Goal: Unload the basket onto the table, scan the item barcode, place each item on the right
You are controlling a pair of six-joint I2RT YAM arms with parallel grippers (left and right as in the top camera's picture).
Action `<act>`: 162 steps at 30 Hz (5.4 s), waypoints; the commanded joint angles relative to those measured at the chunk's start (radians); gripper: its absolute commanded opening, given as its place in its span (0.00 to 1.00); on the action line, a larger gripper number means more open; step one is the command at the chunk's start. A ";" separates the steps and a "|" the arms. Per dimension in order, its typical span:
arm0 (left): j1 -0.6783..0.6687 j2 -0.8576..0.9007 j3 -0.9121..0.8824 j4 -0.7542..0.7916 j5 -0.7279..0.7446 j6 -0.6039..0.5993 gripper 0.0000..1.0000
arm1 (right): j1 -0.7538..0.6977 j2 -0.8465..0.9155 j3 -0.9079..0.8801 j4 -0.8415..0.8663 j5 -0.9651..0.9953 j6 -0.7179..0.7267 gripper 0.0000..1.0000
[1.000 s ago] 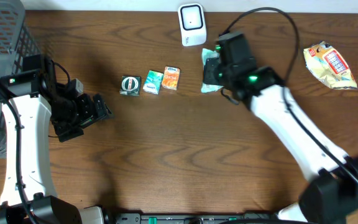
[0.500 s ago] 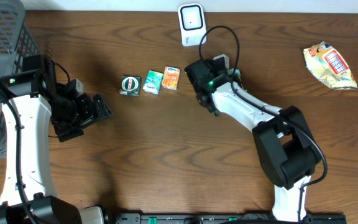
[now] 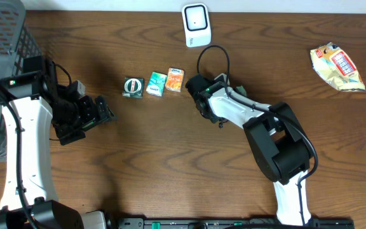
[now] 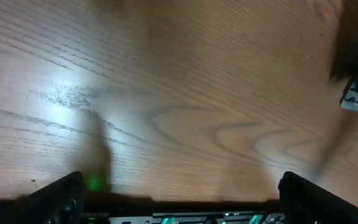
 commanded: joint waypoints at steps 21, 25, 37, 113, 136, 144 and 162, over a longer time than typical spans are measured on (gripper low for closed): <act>-0.002 0.000 0.002 -0.004 -0.002 -0.005 0.98 | 0.060 -0.035 0.276 -0.272 -0.351 0.130 0.24; -0.002 0.000 0.002 -0.004 -0.002 -0.005 0.98 | 0.013 -0.035 0.304 -0.289 -0.440 0.132 0.35; -0.002 0.000 0.002 -0.004 -0.002 -0.005 0.98 | -0.210 -0.035 0.268 -0.298 -0.918 -0.037 0.55; -0.002 0.000 0.002 -0.004 -0.002 -0.005 0.98 | -0.709 0.027 0.440 0.029 -0.507 -0.292 0.52; -0.001 0.000 0.002 -0.004 -0.002 -0.005 0.98 | -0.552 -0.116 0.452 0.053 -0.732 -0.193 0.68; -0.002 0.000 0.002 -0.004 -0.002 -0.005 0.98 | -0.359 -0.086 0.451 0.119 -1.228 -0.151 0.67; -0.002 0.000 0.002 -0.004 -0.002 -0.005 0.98 | 0.000 0.109 0.451 0.215 -0.835 0.235 0.49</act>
